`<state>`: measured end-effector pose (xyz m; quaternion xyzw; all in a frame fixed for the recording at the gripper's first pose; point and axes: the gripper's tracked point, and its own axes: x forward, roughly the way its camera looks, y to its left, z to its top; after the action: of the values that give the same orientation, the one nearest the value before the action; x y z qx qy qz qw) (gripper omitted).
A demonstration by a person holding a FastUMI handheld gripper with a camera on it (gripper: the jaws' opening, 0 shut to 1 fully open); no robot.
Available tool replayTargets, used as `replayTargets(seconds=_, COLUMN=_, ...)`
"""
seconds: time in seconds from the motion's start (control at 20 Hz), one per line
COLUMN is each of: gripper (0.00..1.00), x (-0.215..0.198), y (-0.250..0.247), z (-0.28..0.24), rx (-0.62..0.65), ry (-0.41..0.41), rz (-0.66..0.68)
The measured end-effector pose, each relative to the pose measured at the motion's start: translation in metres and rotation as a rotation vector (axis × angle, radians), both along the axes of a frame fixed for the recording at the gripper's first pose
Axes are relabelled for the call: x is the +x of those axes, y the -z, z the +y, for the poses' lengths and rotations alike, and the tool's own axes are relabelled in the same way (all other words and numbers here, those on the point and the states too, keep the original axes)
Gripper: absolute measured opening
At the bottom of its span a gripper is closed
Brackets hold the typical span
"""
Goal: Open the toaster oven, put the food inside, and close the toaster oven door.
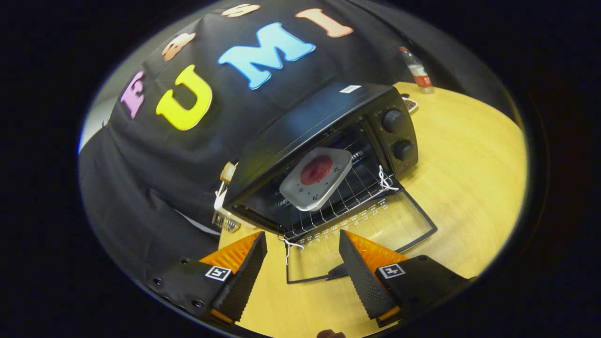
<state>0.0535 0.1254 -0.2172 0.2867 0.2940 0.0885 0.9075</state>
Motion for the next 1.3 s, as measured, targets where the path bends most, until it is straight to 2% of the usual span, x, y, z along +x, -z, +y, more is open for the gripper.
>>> replayTargets(seconds=0.2, gripper=0.98, x=-0.033, y=0.02, z=0.006, rx=-0.203, ry=-0.134, rz=0.014)
replayTargets(seconds=0.3, gripper=0.98, x=-0.044, y=0.035, z=0.003, rx=-0.297, ry=-0.167, rz=0.029)
replayTargets(seconds=0.5, gripper=0.99, x=-0.057, y=0.068, z=-0.02, rx=-0.515, ry=-0.179, rz=0.1)
replayTargets(seconds=0.6, gripper=0.98, x=-0.059, y=0.077, z=-0.028, rx=-0.583, ry=-0.184, rz=0.101)
replayTargets(seconds=0.85, gripper=0.99, x=-0.067, y=0.109, z=-0.031, rx=-0.622, ry=-0.199, rz=0.189)
replayTargets(seconds=1.3, gripper=1.0, x=-0.047, y=0.136, z=-0.034, rx=-0.596, ry=-0.135, rz=0.261)
